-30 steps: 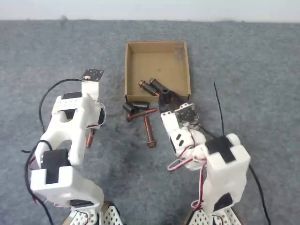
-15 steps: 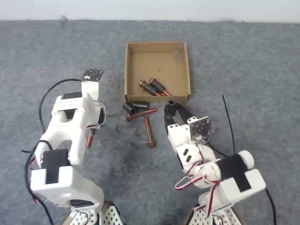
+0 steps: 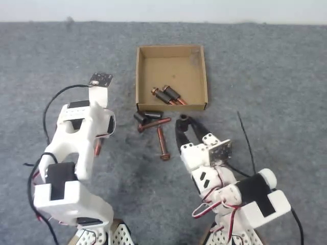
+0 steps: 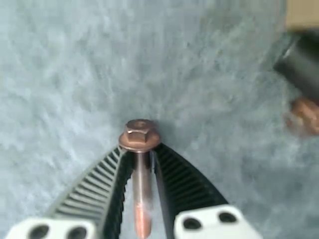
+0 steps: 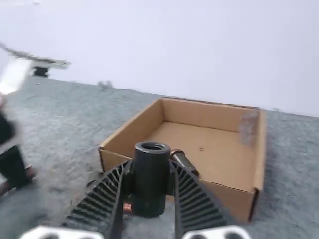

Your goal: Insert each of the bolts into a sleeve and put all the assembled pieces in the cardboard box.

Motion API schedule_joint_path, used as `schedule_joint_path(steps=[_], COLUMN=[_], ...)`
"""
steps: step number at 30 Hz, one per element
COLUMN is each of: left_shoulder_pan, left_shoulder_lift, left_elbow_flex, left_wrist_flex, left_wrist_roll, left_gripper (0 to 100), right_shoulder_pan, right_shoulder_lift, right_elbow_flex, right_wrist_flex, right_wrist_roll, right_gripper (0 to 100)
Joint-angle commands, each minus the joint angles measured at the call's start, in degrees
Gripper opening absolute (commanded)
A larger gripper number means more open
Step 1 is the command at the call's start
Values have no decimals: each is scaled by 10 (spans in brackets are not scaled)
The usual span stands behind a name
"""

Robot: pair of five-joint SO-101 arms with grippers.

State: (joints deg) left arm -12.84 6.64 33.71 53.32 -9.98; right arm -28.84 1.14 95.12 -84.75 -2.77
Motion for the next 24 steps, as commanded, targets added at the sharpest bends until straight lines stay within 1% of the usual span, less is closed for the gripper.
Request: schedule_joint_path(steps=[1,5,9,20,24], left_shoulder_pan=[43,73,90,185,209], left_shoulder_lift=[-40,-40,-55,-236,-275], left_elbow_flex=[-7,-9,-14,-10,-10], left_wrist_flex=[-57,-135,-188,-195,-195], left_wrist_roll=[50,113,139,214,222], left_gripper=[12,12,12,12,12], right_shoulder_pan=[-41,-56,-53,-53,-53], right_shoulder_lift=[-11,-11,-11,-12,-12], right_elbow_flex=[4,1,6,11,11], right_wrist_flex=[-15,-12,-14,-14,-14], right_wrist_roll=[-2,-2,-2,-2,-2], right_gripper=[6,6,6,6,6])
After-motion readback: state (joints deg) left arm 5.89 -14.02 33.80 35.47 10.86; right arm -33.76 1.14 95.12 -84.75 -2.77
